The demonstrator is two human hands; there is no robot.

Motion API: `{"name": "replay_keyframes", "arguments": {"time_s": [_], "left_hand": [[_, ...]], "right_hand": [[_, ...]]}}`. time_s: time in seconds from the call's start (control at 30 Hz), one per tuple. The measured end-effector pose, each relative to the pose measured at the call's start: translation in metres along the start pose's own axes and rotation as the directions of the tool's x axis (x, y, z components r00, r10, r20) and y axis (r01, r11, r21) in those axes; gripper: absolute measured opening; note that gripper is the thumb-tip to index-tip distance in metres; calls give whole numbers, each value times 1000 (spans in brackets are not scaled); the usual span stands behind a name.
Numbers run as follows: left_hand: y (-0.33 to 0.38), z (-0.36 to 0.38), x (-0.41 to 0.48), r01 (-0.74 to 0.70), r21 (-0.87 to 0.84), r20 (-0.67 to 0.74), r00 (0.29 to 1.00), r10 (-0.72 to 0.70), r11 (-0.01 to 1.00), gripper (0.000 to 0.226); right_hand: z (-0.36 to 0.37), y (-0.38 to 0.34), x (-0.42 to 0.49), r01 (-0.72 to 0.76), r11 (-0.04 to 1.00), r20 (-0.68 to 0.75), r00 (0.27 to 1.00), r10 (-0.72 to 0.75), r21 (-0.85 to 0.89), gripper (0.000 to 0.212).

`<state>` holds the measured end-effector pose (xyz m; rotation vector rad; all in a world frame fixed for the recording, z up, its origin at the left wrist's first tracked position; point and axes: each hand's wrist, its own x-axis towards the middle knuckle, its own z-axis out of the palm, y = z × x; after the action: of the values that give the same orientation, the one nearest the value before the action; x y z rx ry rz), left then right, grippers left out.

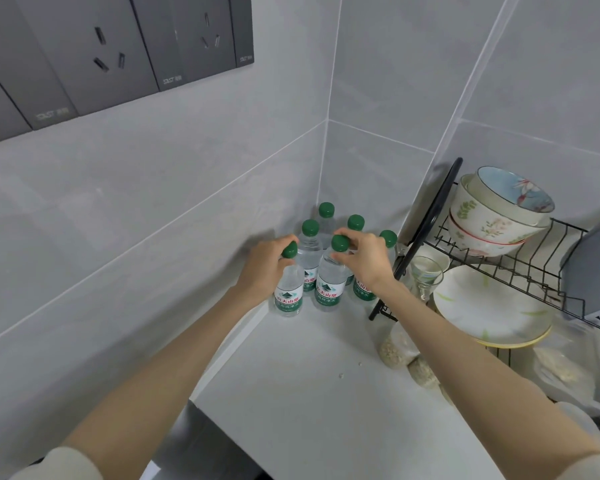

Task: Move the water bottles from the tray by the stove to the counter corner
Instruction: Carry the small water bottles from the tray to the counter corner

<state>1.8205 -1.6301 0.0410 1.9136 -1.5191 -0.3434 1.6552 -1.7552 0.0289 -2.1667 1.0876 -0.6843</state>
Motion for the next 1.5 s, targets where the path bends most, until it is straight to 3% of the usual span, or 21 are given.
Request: {"name": "replay_keyframes", "arguments": {"time_s": [0.17,0.43,0.6,0.87,1.0,1.17,1.5], "left_hand": [[-1,0,3,13,10,-4,1000,-13,1000,25],[4,-4,-6,90,46,-77,993,-87,995,53],[25,-30,-17,66,-30,-139,988,-70,997,51],[64,-67,-63,131,-378,-142,970,-197,916,43],[78,-72,-92,147,-431,-121,968,-219,890,44],[88,-70,-126,154,-427,-105,970,-218,891,41],[107,-71,-201,137,-471,49,990,-129,871,40]], "right_hand": [[5,0,-6,-16,1000,-26,1000,17,15,41],[-13,-11,-4,-36,997,102,994,43,-68,58],[-43,-30,-16,-41,999,74,996,40,16,58],[-83,-65,-74,-66,910,159,987,0,410,54],[-91,-71,-107,-28,909,170,984,-47,417,49],[-94,-75,-146,16,911,70,996,-49,412,41],[-91,-93,-250,-86,919,50,996,72,385,39]]}}
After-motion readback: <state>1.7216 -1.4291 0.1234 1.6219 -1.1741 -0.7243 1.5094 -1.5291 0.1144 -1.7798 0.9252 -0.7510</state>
